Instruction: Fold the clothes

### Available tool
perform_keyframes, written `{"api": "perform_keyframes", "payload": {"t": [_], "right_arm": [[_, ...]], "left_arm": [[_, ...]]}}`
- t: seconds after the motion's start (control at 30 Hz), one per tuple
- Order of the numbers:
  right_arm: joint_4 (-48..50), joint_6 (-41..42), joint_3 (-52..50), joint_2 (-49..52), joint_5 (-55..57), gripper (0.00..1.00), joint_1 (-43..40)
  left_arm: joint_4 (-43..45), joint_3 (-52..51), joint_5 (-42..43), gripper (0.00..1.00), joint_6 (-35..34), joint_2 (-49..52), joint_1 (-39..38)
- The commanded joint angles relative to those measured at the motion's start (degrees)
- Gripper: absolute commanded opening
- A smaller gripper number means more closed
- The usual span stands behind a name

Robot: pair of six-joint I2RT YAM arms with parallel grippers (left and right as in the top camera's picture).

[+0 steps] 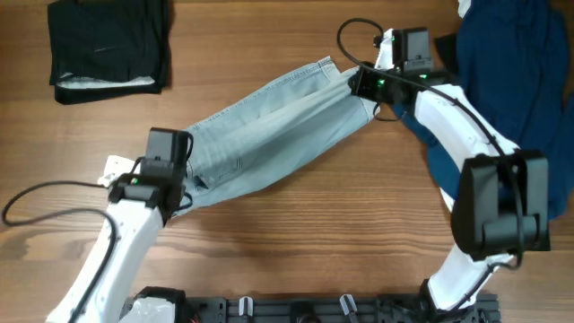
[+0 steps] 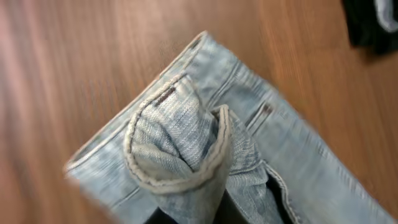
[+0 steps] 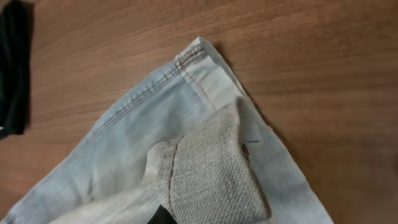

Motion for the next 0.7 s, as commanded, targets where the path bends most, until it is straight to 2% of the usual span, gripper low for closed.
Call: {"api": "perform_keyframes", "payload": {"t": [0.0, 0.03, 0.07, 0.1, 0.17, 0.2, 0.37, 0.43, 0.53, 0.57, 0.6, 0.63, 0.67], "right_arm": [[4.76, -0.17, 1.84, 4.59, 7.56, 0.21, -0.42], [8.09, -1.36, 1.84, 5.84, 7.3, 0.92, 0.22], [10.36, -4.28, 1.84, 6.23, 6.27, 0.99, 0.61], [11.87, -6.27, 1.84, 6.23, 5.77, 1.0, 1.01], [10.67, -7.82, 2.45, 5.2, 4.39, 1.0, 1.22], [9.62, -8.2, 2.82, 4.5, 3.63, 0.99, 1.22], [1.92, -18.43, 5.35, -2.56, -1.2, 0.99, 1.49], [0.7, -20.04, 5.55, -2.84, -0.81, 1.0, 1.49], [0.79, -22.75, 5.55, -0.22, -0.81, 0.98, 3.02], [1.55, -22.69, 5.55, 1.07, -0.33, 0.89, 3.82], [2.51, -22.51, 5.55, 2.69, 0.13, 0.72, 4.63], [2.86, -21.44, 5.55, 4.76, 1.22, 0.48, 5.62], [2.34, -19.45, 5.53, 6.1, 2.45, 0.36, 6.14]], "left_arm": [[6.47, -0.46, -9.51, 0.63, -0.17, 8.31, 0.94], [10.99, -0.46, -11.47, 1.0, 0.33, 11.34, 0.94], [13.88, -0.46, -12.94, 1.0, 2.23, 12.13, 0.98], [17.2, -0.44, -13.03, 1.0, 6.67, 12.24, 1.38], [22.86, 2.32, -6.25, 1.0, 24.28, 10.8, 3.98], [21.35, 4.07, -3.58, 1.0, 26.95, 9.88, 5.07], [2.64, 12.41, 15.61, 1.0, 30.62, 2.38, 11.72], [-3.23, 12.41, 18.84, 1.0, 32.28, 1.38, 12.46], [-11.69, 11.82, 19.21, 1.0, 32.28, 3.82, 12.02], [-12.59, 11.5, 19.21, 0.99, 32.28, 5.01, 12.02], [-12.85, 10.97, 19.21, 0.95, 32.28, 6.16, 12.02], [-12.76, 10.1, 19.21, 0.87, 32.24, 7.89, 12.02], [-12.85, 9.7, 19.19, 0.8, 32.24, 8.85, 12.02]]}}
